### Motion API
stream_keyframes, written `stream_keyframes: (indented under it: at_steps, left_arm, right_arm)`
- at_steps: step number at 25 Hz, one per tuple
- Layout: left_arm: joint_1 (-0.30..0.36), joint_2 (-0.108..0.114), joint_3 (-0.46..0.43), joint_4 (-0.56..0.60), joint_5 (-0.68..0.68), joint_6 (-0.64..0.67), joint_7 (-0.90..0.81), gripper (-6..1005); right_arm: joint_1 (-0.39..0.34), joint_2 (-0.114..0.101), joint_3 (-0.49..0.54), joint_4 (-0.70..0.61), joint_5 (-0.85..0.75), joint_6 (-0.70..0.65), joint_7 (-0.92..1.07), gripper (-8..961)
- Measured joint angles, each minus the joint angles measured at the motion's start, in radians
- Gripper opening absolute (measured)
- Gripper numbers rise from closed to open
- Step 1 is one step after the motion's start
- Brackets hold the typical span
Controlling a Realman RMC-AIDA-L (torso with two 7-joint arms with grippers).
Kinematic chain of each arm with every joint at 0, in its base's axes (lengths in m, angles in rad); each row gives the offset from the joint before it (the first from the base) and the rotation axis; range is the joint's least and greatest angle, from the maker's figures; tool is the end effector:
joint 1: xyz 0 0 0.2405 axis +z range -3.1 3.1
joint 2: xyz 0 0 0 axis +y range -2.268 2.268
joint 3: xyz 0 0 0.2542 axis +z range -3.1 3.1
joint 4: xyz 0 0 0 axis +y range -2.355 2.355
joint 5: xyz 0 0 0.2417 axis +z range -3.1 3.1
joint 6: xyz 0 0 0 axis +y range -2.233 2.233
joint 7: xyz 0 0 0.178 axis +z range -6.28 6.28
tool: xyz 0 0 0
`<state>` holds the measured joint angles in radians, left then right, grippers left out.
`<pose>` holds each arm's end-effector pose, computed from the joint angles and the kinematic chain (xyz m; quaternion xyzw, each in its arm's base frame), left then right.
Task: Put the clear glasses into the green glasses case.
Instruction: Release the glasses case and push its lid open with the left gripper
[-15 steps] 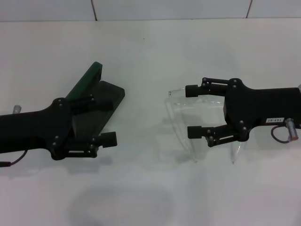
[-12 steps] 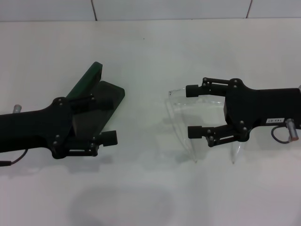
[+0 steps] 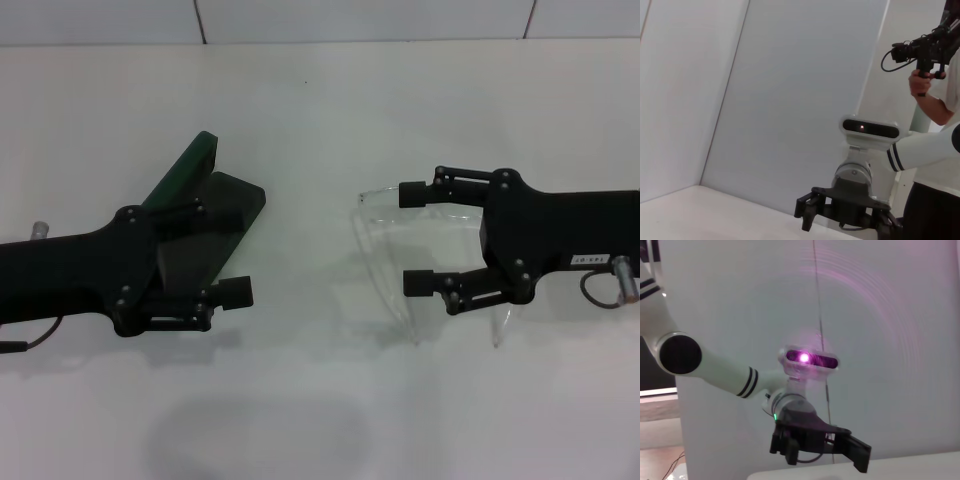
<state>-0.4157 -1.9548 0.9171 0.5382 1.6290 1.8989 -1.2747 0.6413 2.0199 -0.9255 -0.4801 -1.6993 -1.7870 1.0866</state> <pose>-0.2574 0.3001 0.0088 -0.9151 -0.1539 -0.3722 0.0169 0.1913 0.3463 -0.0366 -0.9362 0.0173 0.3510 0.0080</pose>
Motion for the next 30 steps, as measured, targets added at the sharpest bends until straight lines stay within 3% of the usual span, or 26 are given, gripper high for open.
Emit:
stream_keyframes:
  at_steps: [6,10,14,17,23,30]
  left_arm:
    - [-0.001,-0.009,-0.072,0.001,-0.016,0.003,-0.024,878]
    - [-0.004,-0.031,-0.193,0.026,-0.059,-0.022,-0.086,878]
    - [-0.006,-0.084,-0.223,0.192,-0.033,-0.189,-0.201,878]
    - [-0.038,-0.126,-0.216,0.374,0.087,-0.328,-0.338,875]
    - [-0.077,-0.131,-0.176,0.474,0.257,-0.422,-0.479,873]
    - [-0.062,-0.134,-0.074,0.612,0.419,-0.515,-0.606,871]
  right_arm:
    - [-0.039,-0.004,0.039,-0.007,0.022,0.011,-0.003,890]
    - [-0.099,-0.021,0.176,-0.023,0.029,0.014,0.001,890]
    - [-0.165,-0.049,0.301,-0.025,0.029,0.012,0.015,890]
    - [-0.223,-0.066,0.381,-0.022,0.029,0.014,0.029,890]
    - [-0.271,-0.06,0.405,-0.024,0.029,0.014,0.02,890]
    - [-0.286,-0.056,0.406,-0.015,0.027,0.029,0.007,890]
